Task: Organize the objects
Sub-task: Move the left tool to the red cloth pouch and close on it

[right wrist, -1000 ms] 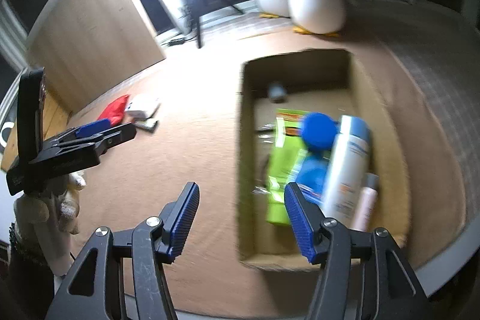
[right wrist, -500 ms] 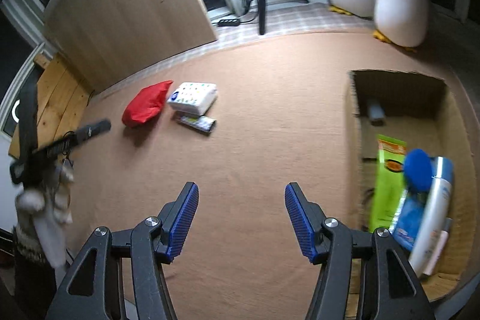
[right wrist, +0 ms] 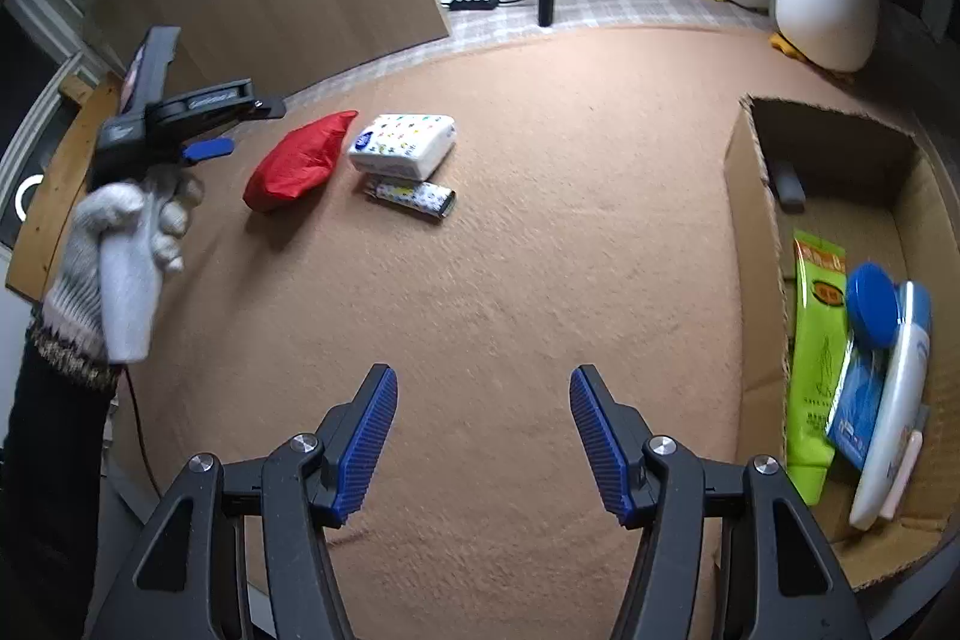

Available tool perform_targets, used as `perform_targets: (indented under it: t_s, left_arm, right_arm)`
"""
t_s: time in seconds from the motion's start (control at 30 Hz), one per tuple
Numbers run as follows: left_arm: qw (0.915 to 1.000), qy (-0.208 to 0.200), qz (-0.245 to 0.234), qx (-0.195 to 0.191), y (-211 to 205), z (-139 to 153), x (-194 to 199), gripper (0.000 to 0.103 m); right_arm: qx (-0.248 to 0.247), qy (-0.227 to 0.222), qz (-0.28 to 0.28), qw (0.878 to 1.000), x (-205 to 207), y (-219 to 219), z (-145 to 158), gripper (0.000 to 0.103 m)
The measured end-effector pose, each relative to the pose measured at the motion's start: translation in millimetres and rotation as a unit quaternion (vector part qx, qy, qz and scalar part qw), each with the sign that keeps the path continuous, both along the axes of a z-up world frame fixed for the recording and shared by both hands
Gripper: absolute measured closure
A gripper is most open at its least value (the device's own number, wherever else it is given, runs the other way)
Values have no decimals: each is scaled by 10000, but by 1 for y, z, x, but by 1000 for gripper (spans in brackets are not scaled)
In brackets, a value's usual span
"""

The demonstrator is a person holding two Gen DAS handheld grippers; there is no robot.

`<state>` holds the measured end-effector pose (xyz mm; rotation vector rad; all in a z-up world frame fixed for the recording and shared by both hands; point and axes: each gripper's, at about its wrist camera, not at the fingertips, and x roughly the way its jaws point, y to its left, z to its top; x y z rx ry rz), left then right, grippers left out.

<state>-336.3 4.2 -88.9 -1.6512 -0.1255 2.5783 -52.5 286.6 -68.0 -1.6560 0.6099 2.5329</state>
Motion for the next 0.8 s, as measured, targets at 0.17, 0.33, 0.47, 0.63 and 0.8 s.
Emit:
perform_targets:
  t_s: [0.17,0.33,0.47,0.63,0.8]
  left_arm:
    - [9995,-235,24,-191,2,-24,-21,17]
    - [9995,-299,-102,11,6,-33,-17,25]
    - [9990,-290,-314,-94,14,-39,-1,27]
    - [9990,-298,-323,102,12,-44,28,27]
    - [9989,-214,-370,167,16,-45,71,27]
  right_arm:
    - [-53,-40,-107,9999,5,6,-3,47]
    - [-90,-52,-128,9999,6,9,-5,47]
    - [-113,-5,-89,9999,3,7,-2,47]
    - [-118,98,42,9999,0,-2,3,47]
    - [-168,179,126,9996,3,-9,6,47]
